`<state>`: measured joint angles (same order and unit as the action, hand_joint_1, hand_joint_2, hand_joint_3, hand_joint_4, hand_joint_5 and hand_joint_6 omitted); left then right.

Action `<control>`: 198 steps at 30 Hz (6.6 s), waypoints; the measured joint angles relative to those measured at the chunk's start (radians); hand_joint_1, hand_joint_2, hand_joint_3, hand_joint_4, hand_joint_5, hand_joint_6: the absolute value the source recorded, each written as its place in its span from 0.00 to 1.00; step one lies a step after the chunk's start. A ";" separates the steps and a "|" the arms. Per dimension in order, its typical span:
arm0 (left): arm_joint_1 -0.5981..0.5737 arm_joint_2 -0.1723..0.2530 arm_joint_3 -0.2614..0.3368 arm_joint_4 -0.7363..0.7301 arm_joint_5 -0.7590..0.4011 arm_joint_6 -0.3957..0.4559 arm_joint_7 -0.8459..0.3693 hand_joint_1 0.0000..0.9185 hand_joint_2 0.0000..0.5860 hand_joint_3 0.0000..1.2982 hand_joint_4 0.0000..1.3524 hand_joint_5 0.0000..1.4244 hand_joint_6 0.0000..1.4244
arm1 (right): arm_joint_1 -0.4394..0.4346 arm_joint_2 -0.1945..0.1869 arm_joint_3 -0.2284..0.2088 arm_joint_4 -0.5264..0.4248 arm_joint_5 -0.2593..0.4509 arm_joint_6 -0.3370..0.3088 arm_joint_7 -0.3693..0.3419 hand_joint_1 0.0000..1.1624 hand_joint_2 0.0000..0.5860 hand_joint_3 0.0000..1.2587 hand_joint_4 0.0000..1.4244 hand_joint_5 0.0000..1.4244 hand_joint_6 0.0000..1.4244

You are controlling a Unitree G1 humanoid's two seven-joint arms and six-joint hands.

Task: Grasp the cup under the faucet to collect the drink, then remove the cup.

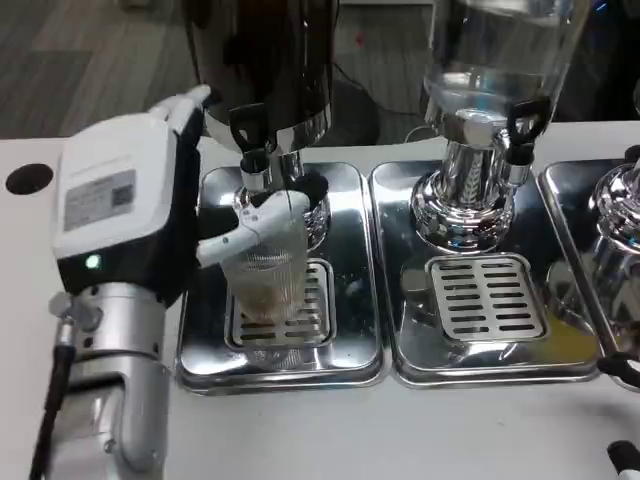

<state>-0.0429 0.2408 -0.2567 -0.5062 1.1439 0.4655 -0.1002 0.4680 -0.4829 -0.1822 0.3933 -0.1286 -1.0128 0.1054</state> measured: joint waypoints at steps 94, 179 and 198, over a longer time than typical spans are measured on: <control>0.056 -0.100 -0.030 -0.109 -0.041 -0.079 -0.130 0.06 0.05 0.26 0.22 0.56 0.64 | 0.033 0.001 -0.183 -0.260 -0.297 -0.065 -0.103 0.49 0.63 0.20 0.09 0.08 0.00; 0.597 0.007 0.196 -0.332 0.023 -0.400 -0.063 0.00 0.06 0.14 0.06 0.14 0.39 | -0.006 -0.044 0.051 -0.287 0.391 0.348 0.332 0.54 0.27 0.15 0.10 0.13 0.08; 0.910 -0.016 0.355 -0.299 -0.117 -0.565 0.115 0.00 0.08 0.14 0.06 0.13 0.39 | -0.213 0.139 0.229 -0.469 0.126 0.661 0.267 0.61 0.15 0.05 0.03 0.04 0.02</control>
<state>0.8676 0.2247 0.0980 -0.8051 1.0267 -0.0991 0.0150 0.2545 -0.3435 0.0464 -0.0754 -0.0023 -0.3522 0.3725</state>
